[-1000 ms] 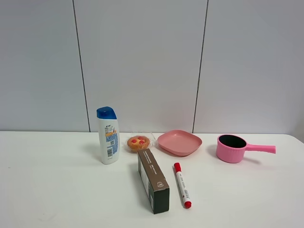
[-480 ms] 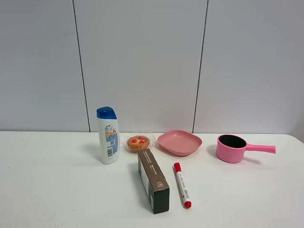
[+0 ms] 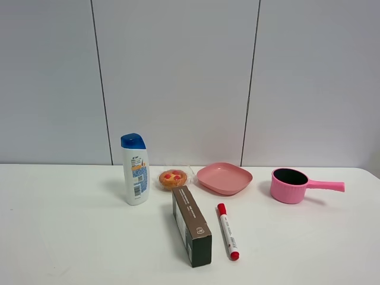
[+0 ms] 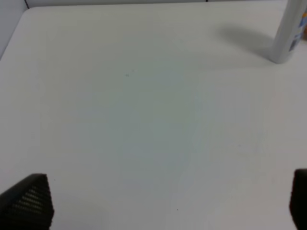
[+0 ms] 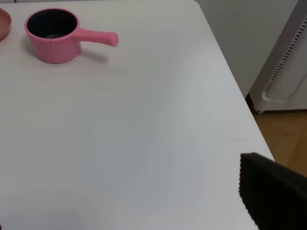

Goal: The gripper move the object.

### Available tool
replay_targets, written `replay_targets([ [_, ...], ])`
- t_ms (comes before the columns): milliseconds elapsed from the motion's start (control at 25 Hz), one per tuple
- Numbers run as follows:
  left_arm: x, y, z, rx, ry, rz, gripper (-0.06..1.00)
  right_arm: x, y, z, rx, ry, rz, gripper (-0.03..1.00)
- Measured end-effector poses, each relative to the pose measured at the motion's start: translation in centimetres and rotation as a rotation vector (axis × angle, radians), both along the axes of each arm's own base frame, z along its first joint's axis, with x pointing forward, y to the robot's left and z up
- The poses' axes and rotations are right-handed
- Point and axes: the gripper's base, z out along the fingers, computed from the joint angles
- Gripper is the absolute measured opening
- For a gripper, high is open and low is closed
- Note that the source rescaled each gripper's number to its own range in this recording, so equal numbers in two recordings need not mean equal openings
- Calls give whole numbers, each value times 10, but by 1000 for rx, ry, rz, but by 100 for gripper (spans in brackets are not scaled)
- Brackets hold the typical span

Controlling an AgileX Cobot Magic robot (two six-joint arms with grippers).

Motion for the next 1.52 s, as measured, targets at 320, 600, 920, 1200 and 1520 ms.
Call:
replay_targets([
  [320,0,0,0,0,0,0,100,0,0,0,0,0,-3,100],
  [600,0,0,0,0,0,0,100,0,0,0,0,0,-3,100],
  [920,0,0,0,0,0,0,100,0,0,0,0,0,-3,100],
  [1200,0,0,0,0,0,0,100,0,0,0,0,0,-3,100],
  [1520,0,0,0,0,0,0,100,0,0,0,-1,0,-3,100],
])
